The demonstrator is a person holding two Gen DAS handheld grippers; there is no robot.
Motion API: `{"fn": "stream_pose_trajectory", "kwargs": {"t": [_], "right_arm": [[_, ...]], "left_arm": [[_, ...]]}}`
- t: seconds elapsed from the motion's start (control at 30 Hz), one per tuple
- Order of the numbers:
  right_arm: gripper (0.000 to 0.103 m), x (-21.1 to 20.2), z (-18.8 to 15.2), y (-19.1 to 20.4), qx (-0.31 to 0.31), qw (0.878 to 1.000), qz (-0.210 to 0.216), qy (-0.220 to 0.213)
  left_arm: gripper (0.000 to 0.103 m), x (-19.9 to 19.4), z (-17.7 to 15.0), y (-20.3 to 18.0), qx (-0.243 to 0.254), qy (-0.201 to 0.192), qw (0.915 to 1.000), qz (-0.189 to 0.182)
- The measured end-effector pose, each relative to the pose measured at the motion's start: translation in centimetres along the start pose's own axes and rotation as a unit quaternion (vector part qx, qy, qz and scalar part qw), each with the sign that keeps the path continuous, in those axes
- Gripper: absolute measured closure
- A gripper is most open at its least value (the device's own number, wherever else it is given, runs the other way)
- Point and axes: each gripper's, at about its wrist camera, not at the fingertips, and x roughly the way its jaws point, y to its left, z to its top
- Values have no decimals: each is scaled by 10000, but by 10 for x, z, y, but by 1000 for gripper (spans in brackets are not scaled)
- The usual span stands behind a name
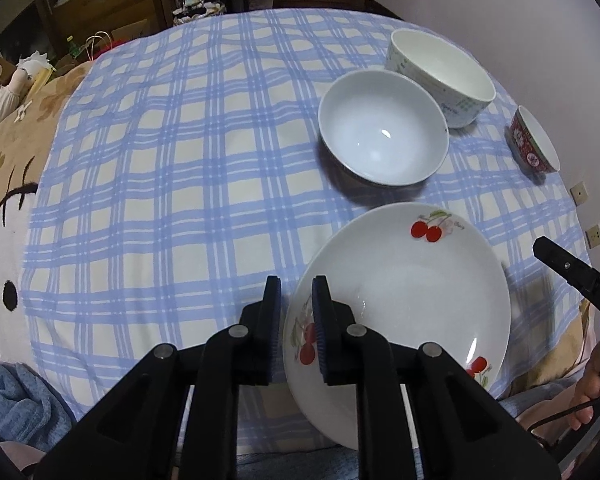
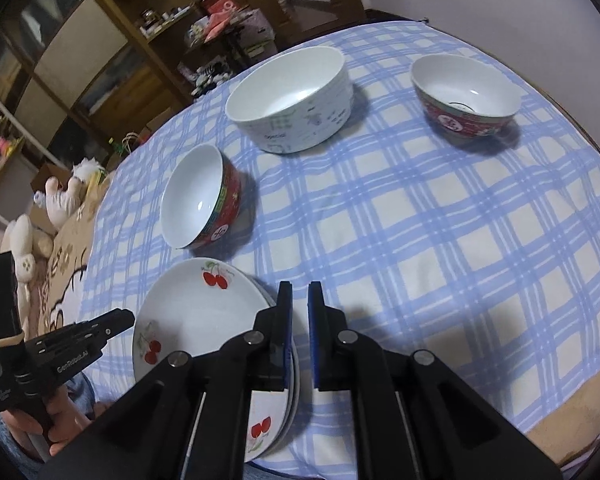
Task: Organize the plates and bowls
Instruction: 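Lower the cherry plate onto the stack and open both grippers, then move both tools to the large white bowl and close both grippers on its rim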
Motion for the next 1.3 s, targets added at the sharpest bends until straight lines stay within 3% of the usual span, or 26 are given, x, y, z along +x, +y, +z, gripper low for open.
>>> {"fn": "stream_pose_trajectory", "kwargs": {"t": [0.23, 0.3, 0.43, 0.5, 0.57, 0.63, 0.67, 0.73, 1.03, 1.3], "right_arm": [[91, -8, 4, 2, -37, 9997, -78, -211], [78, -11, 6, 3, -67, 9994, -139, -313], [64, -17, 8, 3, -98, 9985, -216, -486], [51, -20, 10, 3, -109, 9980, -267, -560], [45, -24, 12, 2, -115, 9972, -329, -667], [38, -28, 15, 3, -146, 9964, -368, -749], [34, -30, 18, 3, -168, 9958, -401, -800], [27, -34, 22, 4, -216, 9947, -458, -892], [9, -46, 57, 1, -276, 9921, -563, -1088], [0, -54, 95, 0, -361, 9880, -499, -1418]], "left_arm": [[84, -15, 1, -11, 291, -243, 9993, -68], [78, -21, 2, -15, 393, -337, 9986, -138], [75, -32, 6, -20, 530, -621, 9966, -53], [66, -39, 9, -23, 604, -780, 9951, 12], [48, -48, 12, -24, 656, -1005, 9928, -26], [37, -54, 17, -26, 707, -1142, 9909, -93], [25, -56, 19, -27, 732, -1167, 9904, -120], [12, -60, 25, -30, 812, -1269, 9885, -134], [9, -79, 56, -35, 883, -1686, 9817, -79], [6, -88, 113, -45, 863, -2085, 9742, -44]]}}
